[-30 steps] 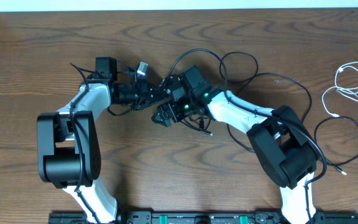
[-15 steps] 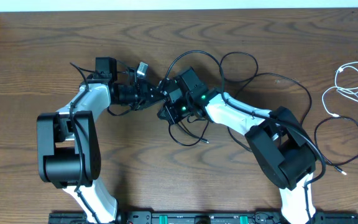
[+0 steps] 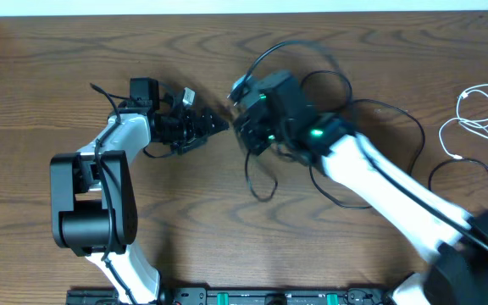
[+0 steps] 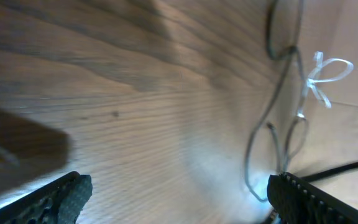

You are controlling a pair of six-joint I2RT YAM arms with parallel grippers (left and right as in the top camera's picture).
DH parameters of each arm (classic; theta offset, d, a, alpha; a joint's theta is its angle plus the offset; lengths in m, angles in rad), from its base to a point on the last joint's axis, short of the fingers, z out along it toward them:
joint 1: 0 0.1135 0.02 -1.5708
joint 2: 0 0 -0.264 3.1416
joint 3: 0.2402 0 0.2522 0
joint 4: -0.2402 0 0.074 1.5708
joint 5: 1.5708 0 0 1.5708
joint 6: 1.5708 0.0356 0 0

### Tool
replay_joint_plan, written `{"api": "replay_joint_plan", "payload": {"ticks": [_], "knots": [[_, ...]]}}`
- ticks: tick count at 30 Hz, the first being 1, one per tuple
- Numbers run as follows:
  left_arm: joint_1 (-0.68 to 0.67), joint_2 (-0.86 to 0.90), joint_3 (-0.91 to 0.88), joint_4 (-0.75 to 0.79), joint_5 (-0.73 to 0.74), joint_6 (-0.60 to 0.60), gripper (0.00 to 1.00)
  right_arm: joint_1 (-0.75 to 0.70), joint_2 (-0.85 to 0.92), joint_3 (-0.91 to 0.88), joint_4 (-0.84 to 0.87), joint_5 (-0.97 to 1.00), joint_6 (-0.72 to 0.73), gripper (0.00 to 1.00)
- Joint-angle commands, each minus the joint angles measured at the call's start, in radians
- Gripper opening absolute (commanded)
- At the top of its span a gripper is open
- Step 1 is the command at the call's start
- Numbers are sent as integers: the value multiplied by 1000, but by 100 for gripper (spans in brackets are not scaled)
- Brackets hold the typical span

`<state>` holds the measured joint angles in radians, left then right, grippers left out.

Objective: Untangle cables

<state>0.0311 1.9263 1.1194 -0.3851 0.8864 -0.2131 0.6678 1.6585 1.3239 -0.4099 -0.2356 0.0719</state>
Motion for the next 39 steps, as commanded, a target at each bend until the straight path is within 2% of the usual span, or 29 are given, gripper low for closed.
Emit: {"api": "replay_joint_plan", "payload": {"ticks": [1,8,16,22,23,26,36,39], "knots": [[-2,11,-7,-3,-77,-10,95,-52,-126,15,-38,344,-63,1],[-2,11,-7,-3,-77,-10,95,-240,-257,15,-66,510,-63,1],[-2,11,-7,-2,-77,-10,95,-558,-230,15,-106,547,-39,1],[-2,11,-7,-2,-77,-10,95,-810,-148,15,-115,547,11,1],[-2,11,-7,-2,-77,-10,95,-887,-106,15,-111,547,21,1],[-2,11,-7,-3,-77,-10,95,-979,-40,15,-111,547,51,1],[-2,11,-7,-2,-77,-9,95,-1187,204,15,-99,484,55,1],[-2,11,-7,-3,-86,-10,95,-1224,225,15,-99,484,55,1]]}}
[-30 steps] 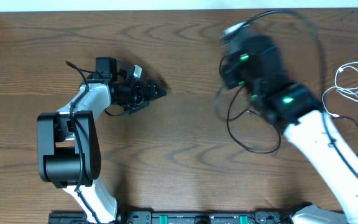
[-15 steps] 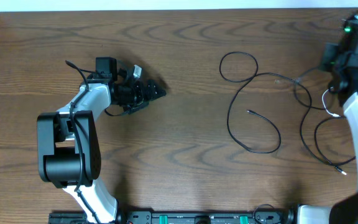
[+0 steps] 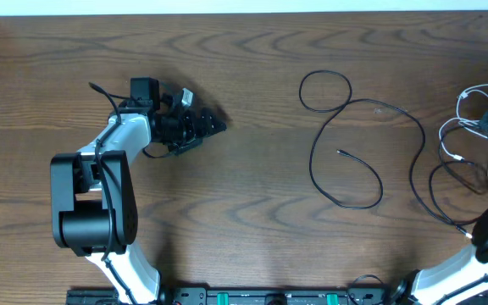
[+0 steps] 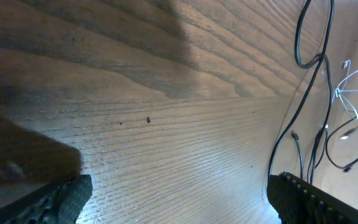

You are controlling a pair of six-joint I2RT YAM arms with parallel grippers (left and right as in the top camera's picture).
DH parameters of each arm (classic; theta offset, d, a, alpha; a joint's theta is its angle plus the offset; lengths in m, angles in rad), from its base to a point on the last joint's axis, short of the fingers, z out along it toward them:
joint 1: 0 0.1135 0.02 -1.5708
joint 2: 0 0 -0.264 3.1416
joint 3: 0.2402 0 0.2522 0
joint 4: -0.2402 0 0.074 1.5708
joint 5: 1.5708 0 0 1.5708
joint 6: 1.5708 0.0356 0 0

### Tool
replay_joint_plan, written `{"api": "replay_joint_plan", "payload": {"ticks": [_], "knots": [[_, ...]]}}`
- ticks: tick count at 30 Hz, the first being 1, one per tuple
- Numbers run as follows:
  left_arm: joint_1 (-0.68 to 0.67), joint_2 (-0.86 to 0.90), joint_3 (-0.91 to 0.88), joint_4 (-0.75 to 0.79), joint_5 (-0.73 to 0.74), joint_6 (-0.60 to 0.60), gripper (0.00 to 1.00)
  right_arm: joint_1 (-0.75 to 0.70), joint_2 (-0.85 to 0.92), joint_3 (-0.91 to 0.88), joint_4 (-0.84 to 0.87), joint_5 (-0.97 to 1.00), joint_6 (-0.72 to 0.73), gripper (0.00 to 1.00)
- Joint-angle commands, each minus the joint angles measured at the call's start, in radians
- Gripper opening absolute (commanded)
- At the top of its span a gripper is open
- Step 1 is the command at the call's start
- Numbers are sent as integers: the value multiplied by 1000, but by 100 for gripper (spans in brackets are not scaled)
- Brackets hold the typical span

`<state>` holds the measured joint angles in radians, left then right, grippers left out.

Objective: Untangle cables

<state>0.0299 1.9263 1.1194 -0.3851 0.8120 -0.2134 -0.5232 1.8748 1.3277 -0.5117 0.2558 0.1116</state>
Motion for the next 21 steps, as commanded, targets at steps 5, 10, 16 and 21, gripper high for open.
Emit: {"api": "replay_joint_plan", "payload": {"ticks": [5,10,16,21], "knots": [[-3,11,-7,-3,-47,-9,95,-105,-17,33,20,-16,70,1],[-3,11,-7,-2,-47,-8,96,-159,-70,93,46,-98,90,1],[-3,11,-7,-6,-116,-9,96,-171,-96,106,169,-98,-42,1],[-3,11,-8,-5,-126,-8,96,-171,-90,104,225,-74,-101,18]]}}
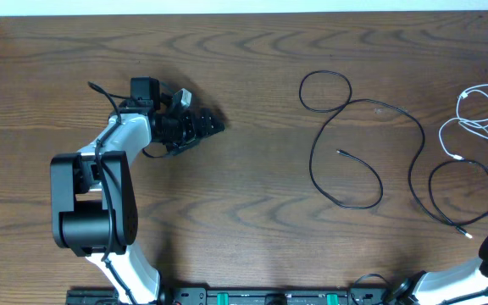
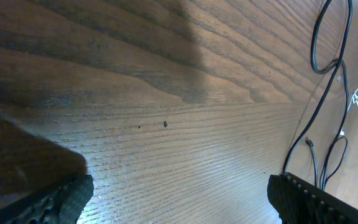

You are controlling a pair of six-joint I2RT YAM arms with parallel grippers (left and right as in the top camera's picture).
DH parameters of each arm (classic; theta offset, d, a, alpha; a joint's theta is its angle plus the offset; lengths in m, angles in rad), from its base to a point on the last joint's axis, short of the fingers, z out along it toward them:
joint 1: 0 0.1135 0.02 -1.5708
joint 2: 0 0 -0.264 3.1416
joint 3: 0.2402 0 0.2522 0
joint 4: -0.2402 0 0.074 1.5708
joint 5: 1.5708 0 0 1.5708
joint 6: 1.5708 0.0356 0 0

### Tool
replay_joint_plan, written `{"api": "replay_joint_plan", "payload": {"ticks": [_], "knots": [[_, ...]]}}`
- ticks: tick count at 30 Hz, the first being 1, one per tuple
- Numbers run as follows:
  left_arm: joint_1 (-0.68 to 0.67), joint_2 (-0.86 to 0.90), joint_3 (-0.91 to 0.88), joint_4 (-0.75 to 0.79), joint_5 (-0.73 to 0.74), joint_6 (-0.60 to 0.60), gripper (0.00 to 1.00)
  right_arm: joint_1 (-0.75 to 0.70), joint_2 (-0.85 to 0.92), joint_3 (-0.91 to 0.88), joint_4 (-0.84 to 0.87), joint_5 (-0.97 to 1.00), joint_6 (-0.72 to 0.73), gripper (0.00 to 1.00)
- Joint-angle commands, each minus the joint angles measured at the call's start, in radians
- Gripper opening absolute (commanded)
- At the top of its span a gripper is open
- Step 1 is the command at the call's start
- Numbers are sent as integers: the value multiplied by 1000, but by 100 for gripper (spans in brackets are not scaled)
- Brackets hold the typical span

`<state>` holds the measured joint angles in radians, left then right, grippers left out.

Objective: Untangle cables

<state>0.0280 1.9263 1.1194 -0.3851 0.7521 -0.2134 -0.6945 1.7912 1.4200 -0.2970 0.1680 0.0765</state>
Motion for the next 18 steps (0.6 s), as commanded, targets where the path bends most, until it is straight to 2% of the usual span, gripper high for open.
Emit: {"api": "replay_joint_plan", "payload": {"ticks": [1,2,3,4,14,18], "knots": [[-1,11,-9,-5,-66,-8,96,-1,-5,12,18,24,-66,44],[-1,11,-10,-5,-66,-8,96,-1,-5,12,24,34,-67,74],[-1,11,-11,-6,-73,-8,96,-1,-4,11,27,36,-67,92],[-2,11,-14,-5,-92,-8,96,-1,-4,11,33,35,-67,99],[-2,11,-16,-5,-110,-8,96,2,-4,7,14,18,-61,99],[-2,11,-16,-2,-110,-9,96,2,-4,0,-14,-68,2,99]]}}
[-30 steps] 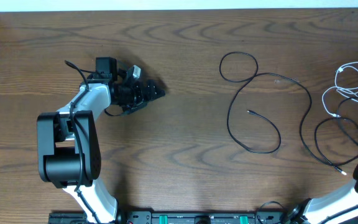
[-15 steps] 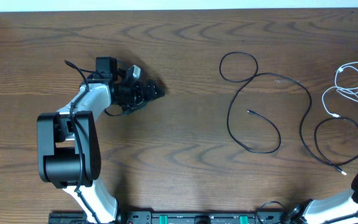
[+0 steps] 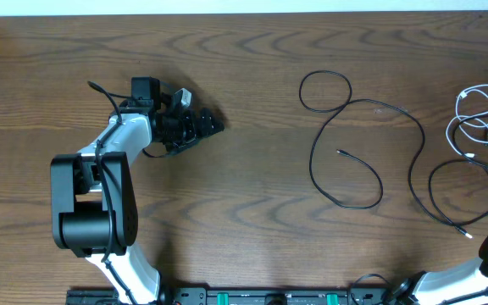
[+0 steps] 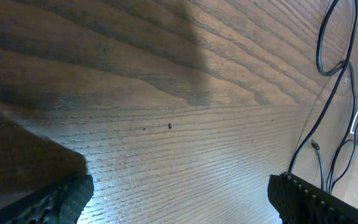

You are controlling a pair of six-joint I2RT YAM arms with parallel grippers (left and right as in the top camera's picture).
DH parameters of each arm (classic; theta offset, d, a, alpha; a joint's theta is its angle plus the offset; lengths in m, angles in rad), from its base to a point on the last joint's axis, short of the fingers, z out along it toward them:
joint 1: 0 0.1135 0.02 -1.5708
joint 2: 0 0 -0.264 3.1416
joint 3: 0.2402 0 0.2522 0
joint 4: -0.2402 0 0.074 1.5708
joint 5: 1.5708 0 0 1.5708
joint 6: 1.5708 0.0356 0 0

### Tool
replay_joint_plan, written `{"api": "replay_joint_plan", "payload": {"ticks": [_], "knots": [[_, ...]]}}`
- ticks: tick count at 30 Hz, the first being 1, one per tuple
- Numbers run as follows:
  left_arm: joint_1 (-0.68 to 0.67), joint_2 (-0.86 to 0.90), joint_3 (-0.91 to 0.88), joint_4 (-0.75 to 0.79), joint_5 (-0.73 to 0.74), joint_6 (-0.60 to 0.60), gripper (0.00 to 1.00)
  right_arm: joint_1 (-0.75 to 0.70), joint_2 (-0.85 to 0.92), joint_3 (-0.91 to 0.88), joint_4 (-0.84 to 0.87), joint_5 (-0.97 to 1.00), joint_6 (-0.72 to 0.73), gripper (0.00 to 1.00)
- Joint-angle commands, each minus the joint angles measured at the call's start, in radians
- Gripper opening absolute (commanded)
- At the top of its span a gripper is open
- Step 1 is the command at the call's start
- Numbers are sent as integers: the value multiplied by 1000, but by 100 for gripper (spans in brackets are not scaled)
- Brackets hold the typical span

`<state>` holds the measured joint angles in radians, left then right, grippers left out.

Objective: Untangle cables

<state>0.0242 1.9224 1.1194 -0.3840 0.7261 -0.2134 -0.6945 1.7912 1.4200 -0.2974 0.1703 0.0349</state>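
A long black cable (image 3: 312,159) lies in open curves right of centre on the wooden table (image 3: 252,229). A second black loop (image 3: 431,181) sits beside it toward the right edge. Above that loop a thin white cable (image 3: 479,121) is bunched in small loops. My left gripper (image 3: 210,129) rests far to the left of all cables. In the left wrist view the gripper (image 4: 179,199) is open, with only bare wood between its fingers (image 4: 67,198). The black cable (image 4: 325,43) and white cable show far off. My right gripper is out of view.
Only the right arm's base shows at the bottom right corner. A black rail (image 3: 261,296) runs along the table's front edge. The table's back edge meets a white strip at the top.
The white cable is more bunched and the black strand below it now reaches the right edge. The left gripper stays open in nearly the same place.
First my right arm reached across the table centre over bunched black cables, close to the open left gripper. Then it was at the right edge by the white cable, with the black cables spread out. After that it was out of view, as now.
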Motion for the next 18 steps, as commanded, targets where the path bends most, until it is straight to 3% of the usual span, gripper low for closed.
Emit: {"api": "replay_joint_plan", "payload": {"ticks": [1,8,13,18], "knots": [[2,15,-16,-2,-84,-9,96,2,-4,-3,-23,-121,74,99],[2,15,-16,8,-84,-9,96,37,-1,-38,-39,-415,202,92],[2,15,-16,8,-84,-21,96,126,5,-78,-109,-435,235,93],[3,15,-16,8,-84,-29,96,251,10,-162,-239,-435,234,99]]}}
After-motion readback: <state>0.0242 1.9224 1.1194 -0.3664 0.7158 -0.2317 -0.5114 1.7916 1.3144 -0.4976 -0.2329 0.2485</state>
